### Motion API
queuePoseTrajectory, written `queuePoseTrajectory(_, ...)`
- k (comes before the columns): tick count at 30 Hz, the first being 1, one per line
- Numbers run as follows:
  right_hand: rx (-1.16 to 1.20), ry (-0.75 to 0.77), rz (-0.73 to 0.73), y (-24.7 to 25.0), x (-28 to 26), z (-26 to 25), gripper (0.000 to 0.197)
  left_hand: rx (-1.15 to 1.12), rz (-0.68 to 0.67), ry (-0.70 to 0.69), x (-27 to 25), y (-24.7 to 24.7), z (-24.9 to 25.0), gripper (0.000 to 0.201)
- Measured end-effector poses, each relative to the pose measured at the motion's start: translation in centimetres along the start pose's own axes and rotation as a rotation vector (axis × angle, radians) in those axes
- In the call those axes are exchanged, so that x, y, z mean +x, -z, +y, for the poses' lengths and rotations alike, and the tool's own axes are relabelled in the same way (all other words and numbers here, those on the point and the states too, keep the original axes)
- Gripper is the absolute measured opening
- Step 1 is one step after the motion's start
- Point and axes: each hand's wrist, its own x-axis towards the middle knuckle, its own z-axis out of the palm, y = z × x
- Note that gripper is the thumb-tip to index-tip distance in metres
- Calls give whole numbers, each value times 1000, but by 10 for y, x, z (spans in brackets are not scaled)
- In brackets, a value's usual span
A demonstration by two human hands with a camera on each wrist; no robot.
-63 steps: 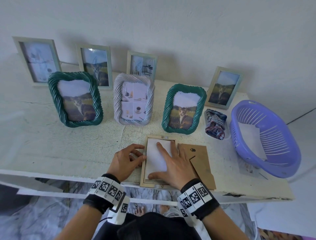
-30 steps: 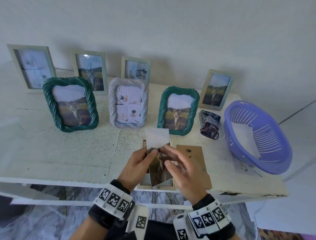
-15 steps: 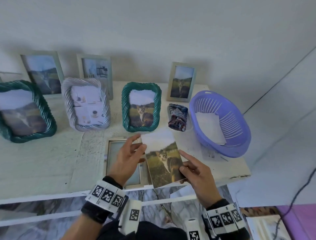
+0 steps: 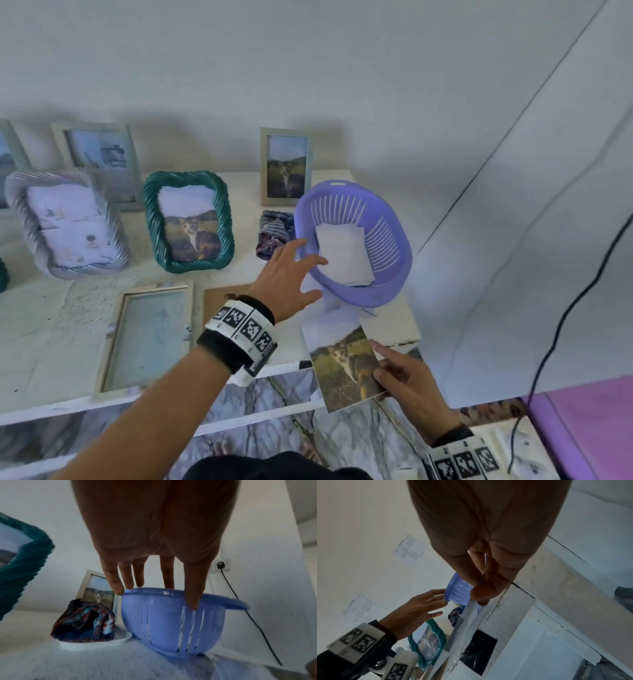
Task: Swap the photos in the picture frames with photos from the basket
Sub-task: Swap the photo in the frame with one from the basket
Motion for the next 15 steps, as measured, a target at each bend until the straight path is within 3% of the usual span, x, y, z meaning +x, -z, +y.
queuePoseTrajectory(5, -106, 17, 51, 21, 2, 0, 41, 86, 65, 18, 7, -1, 2, 35)
queuePoseTrajectory(11, -223, -10, 132, 29, 29, -12, 35, -68, 190, 21, 11, 17, 7, 34)
queuePoseTrajectory(15, -411, 27, 194, 25, 62, -26, 28, -56, 199, 30, 16, 23, 13, 35)
